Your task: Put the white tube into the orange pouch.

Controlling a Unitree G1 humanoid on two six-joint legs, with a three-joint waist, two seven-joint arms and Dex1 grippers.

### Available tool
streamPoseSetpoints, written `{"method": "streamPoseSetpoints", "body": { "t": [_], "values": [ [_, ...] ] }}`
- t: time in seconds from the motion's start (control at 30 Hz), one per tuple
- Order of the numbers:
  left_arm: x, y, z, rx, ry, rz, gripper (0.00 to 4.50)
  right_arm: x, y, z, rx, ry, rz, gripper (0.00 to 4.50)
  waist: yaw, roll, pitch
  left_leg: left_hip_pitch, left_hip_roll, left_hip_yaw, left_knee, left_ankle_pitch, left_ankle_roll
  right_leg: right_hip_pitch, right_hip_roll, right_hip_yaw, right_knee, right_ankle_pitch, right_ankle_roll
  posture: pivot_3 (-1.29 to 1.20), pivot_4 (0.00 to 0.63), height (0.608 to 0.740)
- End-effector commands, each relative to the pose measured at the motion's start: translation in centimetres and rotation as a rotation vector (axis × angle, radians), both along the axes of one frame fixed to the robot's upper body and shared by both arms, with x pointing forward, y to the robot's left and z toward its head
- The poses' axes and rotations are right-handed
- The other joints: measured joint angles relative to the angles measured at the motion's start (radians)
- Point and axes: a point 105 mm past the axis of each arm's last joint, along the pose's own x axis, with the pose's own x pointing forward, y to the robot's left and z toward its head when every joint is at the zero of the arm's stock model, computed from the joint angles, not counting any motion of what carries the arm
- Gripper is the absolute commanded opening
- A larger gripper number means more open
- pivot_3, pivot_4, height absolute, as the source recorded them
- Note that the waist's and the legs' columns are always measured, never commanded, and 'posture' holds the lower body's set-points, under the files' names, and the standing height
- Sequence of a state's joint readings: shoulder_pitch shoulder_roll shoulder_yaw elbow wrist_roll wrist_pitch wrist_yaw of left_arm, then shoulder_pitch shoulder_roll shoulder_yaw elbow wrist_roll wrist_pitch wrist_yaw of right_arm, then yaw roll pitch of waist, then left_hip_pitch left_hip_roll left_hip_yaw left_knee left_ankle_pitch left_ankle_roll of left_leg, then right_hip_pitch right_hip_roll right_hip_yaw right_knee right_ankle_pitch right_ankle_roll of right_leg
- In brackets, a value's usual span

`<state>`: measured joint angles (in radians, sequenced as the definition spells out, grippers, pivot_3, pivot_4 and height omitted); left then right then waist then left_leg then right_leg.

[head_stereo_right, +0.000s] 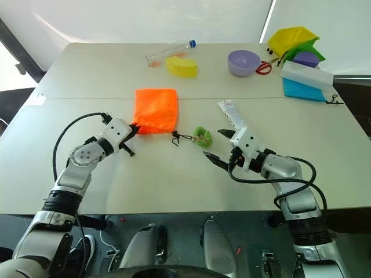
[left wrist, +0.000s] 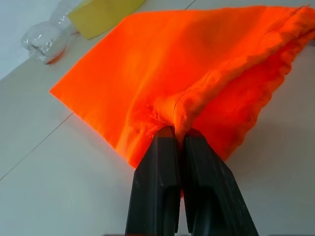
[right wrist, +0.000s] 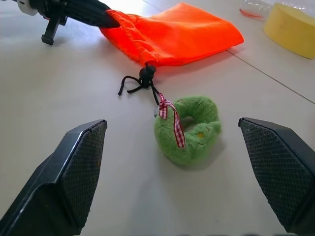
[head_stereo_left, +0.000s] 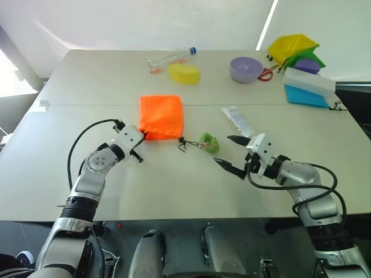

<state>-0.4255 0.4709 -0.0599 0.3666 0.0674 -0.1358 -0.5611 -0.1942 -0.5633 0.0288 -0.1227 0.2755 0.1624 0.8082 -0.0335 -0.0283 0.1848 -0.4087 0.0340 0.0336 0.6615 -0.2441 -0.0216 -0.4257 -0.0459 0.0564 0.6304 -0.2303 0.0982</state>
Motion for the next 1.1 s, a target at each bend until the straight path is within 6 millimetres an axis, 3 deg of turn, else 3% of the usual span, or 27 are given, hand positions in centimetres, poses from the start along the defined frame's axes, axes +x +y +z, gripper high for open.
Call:
{"method": "streamPoseSetpoints", "body": {
  "t": [0.03,0.3,0.43,0.73,0.9,1.1],
  "values": [
    [-1.0,-0.5,0.9,-0.028,-0.009,-0.056,0.03,0.3,-0.5,1.2,0.0,-0.053,-0.01,4.5,-0.002,0.0,0.0,0.0,0.0,0.0,0.0,0.0,0.0,0.0,0.0,0.0,0.0,0.0,0.0,0.0,0.15,0.74],
    [-3.5,-0.4,1.4,-0.013,0.037,-0.139,0.03,0.8,-1.3,1.5,-0.024,-0.063,-0.016,4.5,-0.005,0.0,0.0,0.0,0.0,0.0,0.0,0.0,0.0,0.0,0.0,0.0,0.0,0.0,0.0,0.0,0.15,0.74],
    [-5.6,-1.7,1.0,-0.008,0.081,-0.202,0.03,1.0,-2.0,1.8,-0.038,-0.077,-0.033,4.5,-0.007,0.0,0.0,0.0,0.0,0.0,0.0,0.0,0.0,0.0,-0.001,0.0,-0.001,0.0,0.0,0.0,0.15,0.74],
    [-8.0,-3.5,1.0,-0.011,0.155,-0.284,0.03,1.3,-3.9,2.2,-0.037,-0.089,-0.088,4.5,-0.008,0.0,0.0,0.0,0.0,0.0,0.0,0.0,0.0,0.0,-0.001,0.0,-0.001,0.0,-0.001,0.0,0.15,0.74],
    [-6.8,-2.3,1.1,0.015,0.114,-0.204,0.03,3.4,-5.5,3.0,0.042,-0.042,-0.251,4.5,-0.009,0.0,0.0,0.0,0.0,0.0,0.0,0.0,0.0,0.0,-0.001,0.0,-0.001,0.0,-0.001,0.0,0.15,0.74],
    [-5.8,-2.0,1.7,0.046,0.047,-0.19,0.03,5.8,-5.5,3.8,0.099,0.033,-0.408,4.5,-0.008,0.0,0.0,0.0,0.0,-0.002,0.0,0.0,0.0,-0.001,0.0,0.0,0.0,0.0,-0.002,0.0,0.15,0.74]
  ]
}}
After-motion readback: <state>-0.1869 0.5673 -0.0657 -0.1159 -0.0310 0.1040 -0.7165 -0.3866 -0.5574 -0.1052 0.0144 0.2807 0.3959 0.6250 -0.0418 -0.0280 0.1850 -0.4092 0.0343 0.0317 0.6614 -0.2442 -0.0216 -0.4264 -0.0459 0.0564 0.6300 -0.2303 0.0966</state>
